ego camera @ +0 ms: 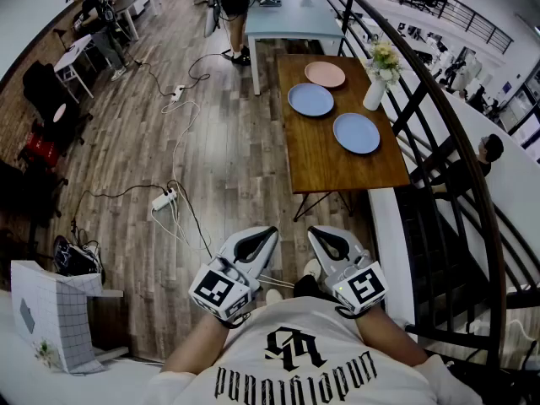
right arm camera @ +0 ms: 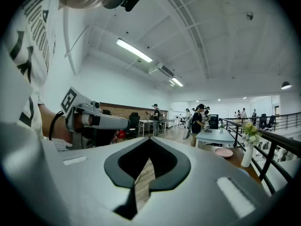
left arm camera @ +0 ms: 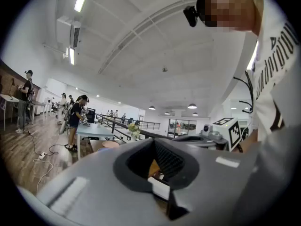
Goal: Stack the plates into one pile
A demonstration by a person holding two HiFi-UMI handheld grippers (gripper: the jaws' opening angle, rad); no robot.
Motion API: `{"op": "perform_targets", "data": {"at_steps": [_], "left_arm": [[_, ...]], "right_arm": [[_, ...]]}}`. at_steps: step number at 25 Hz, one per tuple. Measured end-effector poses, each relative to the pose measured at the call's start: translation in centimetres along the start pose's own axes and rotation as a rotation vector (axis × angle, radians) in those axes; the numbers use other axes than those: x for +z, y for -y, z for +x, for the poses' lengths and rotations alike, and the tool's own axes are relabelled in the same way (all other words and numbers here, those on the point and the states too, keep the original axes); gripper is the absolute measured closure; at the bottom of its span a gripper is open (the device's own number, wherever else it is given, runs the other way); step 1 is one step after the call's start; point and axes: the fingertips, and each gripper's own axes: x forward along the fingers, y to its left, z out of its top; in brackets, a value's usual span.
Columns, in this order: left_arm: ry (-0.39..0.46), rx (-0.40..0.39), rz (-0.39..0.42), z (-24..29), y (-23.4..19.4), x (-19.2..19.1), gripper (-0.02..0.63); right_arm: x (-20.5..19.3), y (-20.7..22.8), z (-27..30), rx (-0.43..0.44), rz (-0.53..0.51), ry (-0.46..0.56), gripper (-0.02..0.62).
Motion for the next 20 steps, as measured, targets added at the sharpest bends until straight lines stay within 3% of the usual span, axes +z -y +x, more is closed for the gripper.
{"op": "perform_targets", "data": {"at_steps": [9,20], "left_arm": [[0.003,-0.002,-0.005,-0.6,-0.1,-0.4,0.560],[-0.012,0.028,-0.018,0.5,-3.3,-0.5,0.560]], "right_arm": [[-0.4,-0.5,0.2,0.001,0.000,-0.024,0.595],[0.1,1.3,3.5,0.028,0.002,-0.010,0.595]]}}
